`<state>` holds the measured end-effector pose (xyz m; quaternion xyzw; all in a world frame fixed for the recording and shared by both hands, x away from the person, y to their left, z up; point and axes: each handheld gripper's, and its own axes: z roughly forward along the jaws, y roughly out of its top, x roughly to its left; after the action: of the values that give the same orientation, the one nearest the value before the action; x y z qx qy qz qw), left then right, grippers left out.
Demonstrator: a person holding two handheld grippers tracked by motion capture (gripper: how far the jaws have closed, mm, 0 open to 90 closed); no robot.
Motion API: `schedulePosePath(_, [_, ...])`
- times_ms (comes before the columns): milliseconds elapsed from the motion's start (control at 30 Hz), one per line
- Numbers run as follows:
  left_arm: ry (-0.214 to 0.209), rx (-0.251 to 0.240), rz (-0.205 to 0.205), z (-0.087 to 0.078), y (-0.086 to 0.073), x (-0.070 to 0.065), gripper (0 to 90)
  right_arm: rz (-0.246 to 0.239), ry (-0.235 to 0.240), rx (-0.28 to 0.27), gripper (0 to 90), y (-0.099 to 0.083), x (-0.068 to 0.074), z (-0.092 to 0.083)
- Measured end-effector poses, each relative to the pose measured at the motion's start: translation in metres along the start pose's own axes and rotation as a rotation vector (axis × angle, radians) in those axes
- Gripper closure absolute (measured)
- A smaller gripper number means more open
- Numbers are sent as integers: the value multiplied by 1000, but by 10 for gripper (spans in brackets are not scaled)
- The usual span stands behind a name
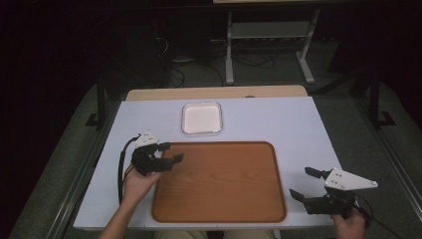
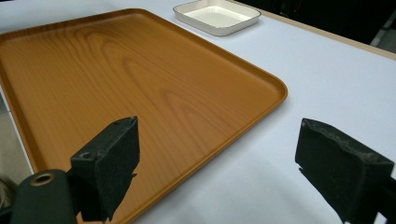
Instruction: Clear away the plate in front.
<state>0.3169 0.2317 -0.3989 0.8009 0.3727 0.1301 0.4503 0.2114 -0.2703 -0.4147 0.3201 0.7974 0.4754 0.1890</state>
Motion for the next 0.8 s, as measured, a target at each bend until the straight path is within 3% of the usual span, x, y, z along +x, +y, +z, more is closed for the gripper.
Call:
schedulePosePath(333, [6, 39, -15, 24, 13, 11, 310, 1, 1, -1, 130, 0, -1, 0])
schedulePosePath(800, [21, 84, -45, 40, 26, 23, 311, 3, 6, -4, 130, -1, -2, 1])
